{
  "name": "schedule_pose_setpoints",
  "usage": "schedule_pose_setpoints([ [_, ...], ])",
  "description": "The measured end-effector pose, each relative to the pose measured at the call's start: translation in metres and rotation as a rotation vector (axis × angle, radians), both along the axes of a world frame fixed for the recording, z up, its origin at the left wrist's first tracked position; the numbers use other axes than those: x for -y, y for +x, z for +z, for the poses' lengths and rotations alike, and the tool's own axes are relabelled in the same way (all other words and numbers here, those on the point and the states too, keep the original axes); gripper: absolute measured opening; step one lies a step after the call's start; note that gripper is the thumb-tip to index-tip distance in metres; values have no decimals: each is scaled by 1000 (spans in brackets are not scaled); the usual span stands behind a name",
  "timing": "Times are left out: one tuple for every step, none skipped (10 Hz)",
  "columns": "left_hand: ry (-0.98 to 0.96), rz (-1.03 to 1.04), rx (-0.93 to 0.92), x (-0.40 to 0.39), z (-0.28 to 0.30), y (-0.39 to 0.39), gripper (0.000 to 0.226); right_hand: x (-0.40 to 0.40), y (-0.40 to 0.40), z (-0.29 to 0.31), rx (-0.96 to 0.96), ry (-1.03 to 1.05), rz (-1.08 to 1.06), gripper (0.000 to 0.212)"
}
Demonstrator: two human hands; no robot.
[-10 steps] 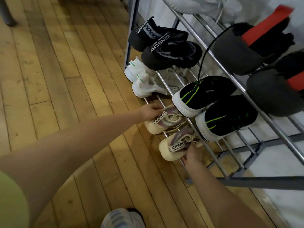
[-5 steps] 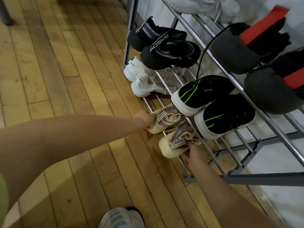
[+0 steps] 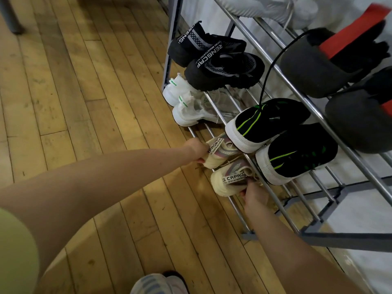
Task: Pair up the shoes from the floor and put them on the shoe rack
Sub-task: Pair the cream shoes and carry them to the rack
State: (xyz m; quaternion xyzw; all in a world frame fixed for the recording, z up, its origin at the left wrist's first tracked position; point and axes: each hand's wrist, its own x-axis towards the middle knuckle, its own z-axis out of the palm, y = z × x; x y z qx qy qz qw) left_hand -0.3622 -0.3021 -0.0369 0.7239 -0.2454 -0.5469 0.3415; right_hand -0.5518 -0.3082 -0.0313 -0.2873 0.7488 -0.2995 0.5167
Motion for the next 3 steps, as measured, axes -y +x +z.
schedule_pose_setpoints([
  [-54, -24, -15, 6, -2, -1, 36, 1, 5, 1, -4, -50, -22, 31],
  [-86, -62, -20, 7, -2, -2, 39, -1, 10, 5, 22, -94, -61, 34],
  [-89, -150, 55, 7, -3, 0, 46, -13, 14, 5, -50, -155, -100, 33],
])
